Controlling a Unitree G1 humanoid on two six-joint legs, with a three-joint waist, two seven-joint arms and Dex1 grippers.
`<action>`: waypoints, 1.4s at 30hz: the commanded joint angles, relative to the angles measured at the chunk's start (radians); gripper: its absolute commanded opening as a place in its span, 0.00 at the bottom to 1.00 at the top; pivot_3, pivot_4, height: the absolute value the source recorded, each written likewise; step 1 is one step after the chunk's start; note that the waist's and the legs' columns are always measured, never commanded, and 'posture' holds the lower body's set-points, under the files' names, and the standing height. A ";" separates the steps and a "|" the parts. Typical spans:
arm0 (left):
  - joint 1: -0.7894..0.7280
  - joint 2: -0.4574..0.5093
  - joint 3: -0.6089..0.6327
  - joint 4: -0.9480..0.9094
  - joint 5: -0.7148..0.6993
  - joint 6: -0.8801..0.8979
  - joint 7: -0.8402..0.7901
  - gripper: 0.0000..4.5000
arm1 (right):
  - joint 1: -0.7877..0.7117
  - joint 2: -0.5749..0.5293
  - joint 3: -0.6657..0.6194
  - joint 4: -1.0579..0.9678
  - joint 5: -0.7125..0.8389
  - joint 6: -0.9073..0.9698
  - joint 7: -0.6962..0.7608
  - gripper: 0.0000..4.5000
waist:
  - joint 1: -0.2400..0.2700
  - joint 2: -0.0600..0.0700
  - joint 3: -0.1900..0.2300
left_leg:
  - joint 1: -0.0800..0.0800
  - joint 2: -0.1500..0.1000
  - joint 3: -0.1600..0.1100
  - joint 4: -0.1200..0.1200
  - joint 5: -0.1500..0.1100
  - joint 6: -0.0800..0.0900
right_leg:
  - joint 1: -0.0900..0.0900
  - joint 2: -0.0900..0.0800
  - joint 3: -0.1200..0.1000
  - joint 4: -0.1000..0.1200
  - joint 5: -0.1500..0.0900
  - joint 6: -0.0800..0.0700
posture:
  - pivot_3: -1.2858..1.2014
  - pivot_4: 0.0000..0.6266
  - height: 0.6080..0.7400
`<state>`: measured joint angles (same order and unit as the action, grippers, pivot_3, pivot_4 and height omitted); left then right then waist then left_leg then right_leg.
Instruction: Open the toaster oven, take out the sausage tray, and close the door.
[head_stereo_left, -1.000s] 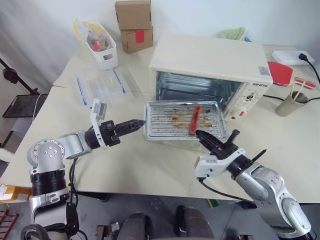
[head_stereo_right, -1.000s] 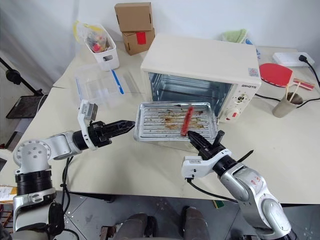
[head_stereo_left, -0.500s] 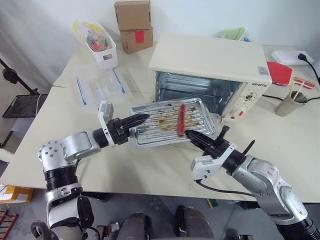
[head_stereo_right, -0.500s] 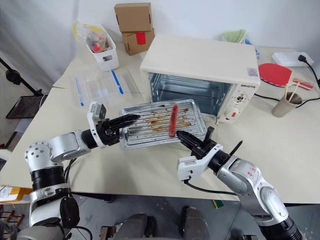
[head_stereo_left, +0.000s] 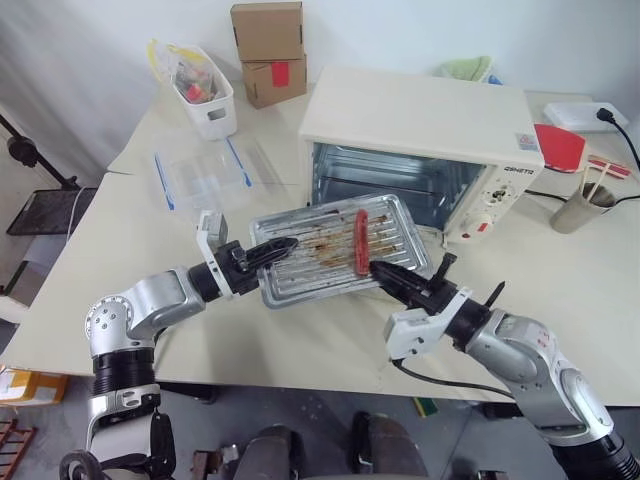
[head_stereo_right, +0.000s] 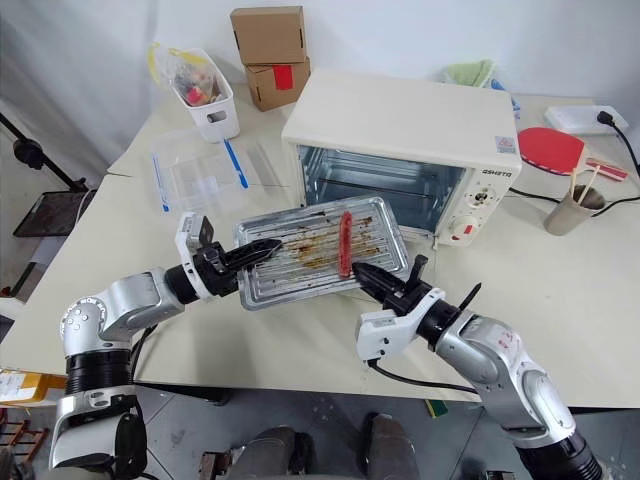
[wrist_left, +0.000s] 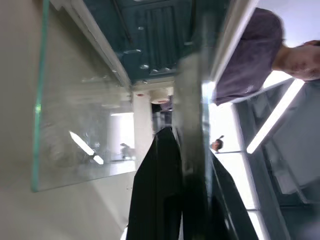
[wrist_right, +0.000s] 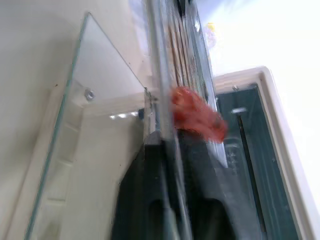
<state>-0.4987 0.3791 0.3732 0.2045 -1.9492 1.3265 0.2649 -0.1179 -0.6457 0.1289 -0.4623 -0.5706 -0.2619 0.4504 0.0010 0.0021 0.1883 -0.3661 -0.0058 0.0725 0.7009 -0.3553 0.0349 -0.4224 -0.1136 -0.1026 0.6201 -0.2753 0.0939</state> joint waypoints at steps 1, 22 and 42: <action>0.001 0.000 0.032 -0.012 -0.023 0.016 -0.031 0.00 | -0.013 -0.027 -0.052 0.000 0.015 -0.031 -0.017 0.37 | 0.000 0.000 0.000 | 0.000 0.000 0.000 0.000 0.000 0.000 | 0.000 0.000 0.000 0.000 0.000 0.000 | 0.52 0.24 1.00; 0.285 0.113 0.311 -0.038 -0.023 0.041 -0.155 0.00 | 0.224 -0.099 -0.336 0.263 0.744 -0.062 0.274 0.01 | -0.001 -0.001 0.001 | 0.014 0.002 -0.001 -0.004 -0.002 -0.001 | 0.014 -0.004 0.000 -0.008 -0.001 -0.002 | 0.52 0.24 1.00; 0.557 -0.245 0.511 -0.483 -0.023 -0.317 -0.037 0.00 | -0.023 -0.056 -0.240 0.591 1.001 0.284 0.665 0.01 | 0.003 -0.001 0.001 | 0.012 0.003 -0.002 -0.004 -0.007 -0.001 | 0.013 -0.011 -0.003 -0.012 -0.002 -0.004 | 0.52 0.24 1.00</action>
<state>0.0483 0.1388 0.8720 -0.2084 -1.9490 1.0491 0.2186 -0.1282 -0.7122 -0.1060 0.1584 0.3915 0.0073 1.1001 0.0038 0.0011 0.1889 -0.3537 -0.0031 0.0706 0.6969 -0.3624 0.0340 -0.4091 -0.1250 -0.1052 0.6081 -0.2774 0.0901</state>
